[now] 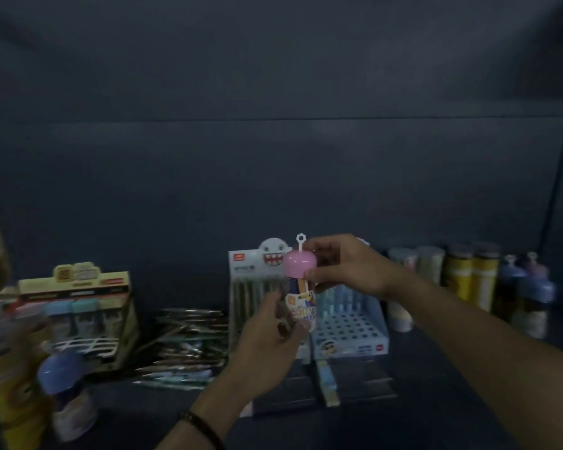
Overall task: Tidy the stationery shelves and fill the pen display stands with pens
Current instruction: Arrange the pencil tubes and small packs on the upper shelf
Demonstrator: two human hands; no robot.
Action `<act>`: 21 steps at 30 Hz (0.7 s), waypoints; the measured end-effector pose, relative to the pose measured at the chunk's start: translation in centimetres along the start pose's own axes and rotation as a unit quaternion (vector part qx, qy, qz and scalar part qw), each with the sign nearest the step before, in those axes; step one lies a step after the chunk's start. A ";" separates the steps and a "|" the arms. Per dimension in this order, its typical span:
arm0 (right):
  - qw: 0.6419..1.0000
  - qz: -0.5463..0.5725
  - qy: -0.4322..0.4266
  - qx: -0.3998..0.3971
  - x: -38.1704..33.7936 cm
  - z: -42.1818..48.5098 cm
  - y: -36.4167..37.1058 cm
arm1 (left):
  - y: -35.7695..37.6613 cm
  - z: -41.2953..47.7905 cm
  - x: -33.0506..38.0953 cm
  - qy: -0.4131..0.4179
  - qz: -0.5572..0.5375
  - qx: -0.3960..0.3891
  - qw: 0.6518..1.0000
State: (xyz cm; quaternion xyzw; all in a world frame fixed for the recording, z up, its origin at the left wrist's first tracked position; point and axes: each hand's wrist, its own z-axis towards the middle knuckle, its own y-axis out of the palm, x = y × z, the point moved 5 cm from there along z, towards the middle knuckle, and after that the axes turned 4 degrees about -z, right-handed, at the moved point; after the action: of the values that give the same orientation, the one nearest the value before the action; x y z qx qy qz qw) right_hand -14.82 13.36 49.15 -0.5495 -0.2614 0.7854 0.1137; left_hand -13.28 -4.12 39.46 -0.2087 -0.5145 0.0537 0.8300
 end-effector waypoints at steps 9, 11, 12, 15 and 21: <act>0.988 -0.081 0.058 0.120 5.6 -9.9 -13.1 | 16.2 3.4 6.8 0.031 -0.054 -0.061 0.996; 0.983 -0.102 0.062 0.138 6.9 -12.4 -15.8 | 20.3 3.8 8.5 0.034 -0.064 -0.088 0.993; 0.979 -0.118 0.068 0.150 7.6 -13.7 -17.1 | 22.4 3.9 9.2 0.036 -0.069 -0.101 0.992; 0.961 -0.155 0.104 0.202 9.8 -17.5 -21.5 | 28.0 4.4 11.0 0.057 -0.064 -0.131 0.988; 0.902 -0.266 0.196 0.277 14.7 -23.6 -30.0 | 37.6 4.2 11.7 0.066 0.092 -0.296 0.948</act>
State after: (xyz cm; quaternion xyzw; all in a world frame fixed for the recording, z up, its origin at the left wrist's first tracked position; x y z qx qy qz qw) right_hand -1.77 52.11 47.24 -0.5488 -0.1418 0.6431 0.5148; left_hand -6.77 34.76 35.70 -0.4946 -0.4295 -0.0385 0.7547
